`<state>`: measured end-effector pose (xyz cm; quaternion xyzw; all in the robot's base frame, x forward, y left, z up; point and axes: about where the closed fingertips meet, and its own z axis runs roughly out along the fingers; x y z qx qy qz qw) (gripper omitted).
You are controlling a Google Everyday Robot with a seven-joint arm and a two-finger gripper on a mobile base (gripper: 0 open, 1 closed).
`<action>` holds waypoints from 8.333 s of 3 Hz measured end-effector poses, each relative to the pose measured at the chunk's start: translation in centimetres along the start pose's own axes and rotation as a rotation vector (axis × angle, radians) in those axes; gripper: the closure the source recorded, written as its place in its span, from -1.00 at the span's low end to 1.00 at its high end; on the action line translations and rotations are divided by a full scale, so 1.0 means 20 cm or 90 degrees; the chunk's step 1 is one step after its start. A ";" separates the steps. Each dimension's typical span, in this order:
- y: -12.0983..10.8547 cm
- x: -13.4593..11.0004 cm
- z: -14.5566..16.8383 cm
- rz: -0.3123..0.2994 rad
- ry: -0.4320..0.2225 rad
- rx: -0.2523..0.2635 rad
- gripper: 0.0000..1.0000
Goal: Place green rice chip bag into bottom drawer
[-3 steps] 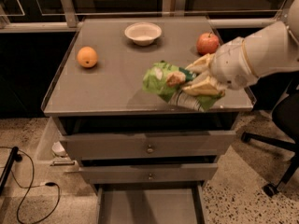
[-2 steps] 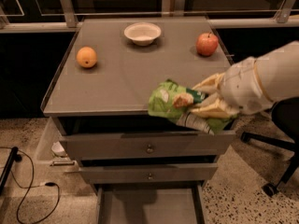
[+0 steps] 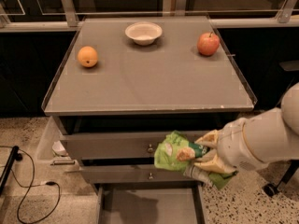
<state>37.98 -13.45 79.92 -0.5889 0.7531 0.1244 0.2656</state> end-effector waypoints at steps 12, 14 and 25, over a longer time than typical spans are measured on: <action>-0.20 1.20 1.37 -0.016 -0.222 0.017 1.00; -0.05 1.28 1.73 -0.021 -0.198 -0.034 1.00; 0.09 1.64 2.70 -0.134 -0.110 -0.067 -1.00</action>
Offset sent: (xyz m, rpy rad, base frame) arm 0.0145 0.0148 -0.0119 0.0018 -0.0304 0.0122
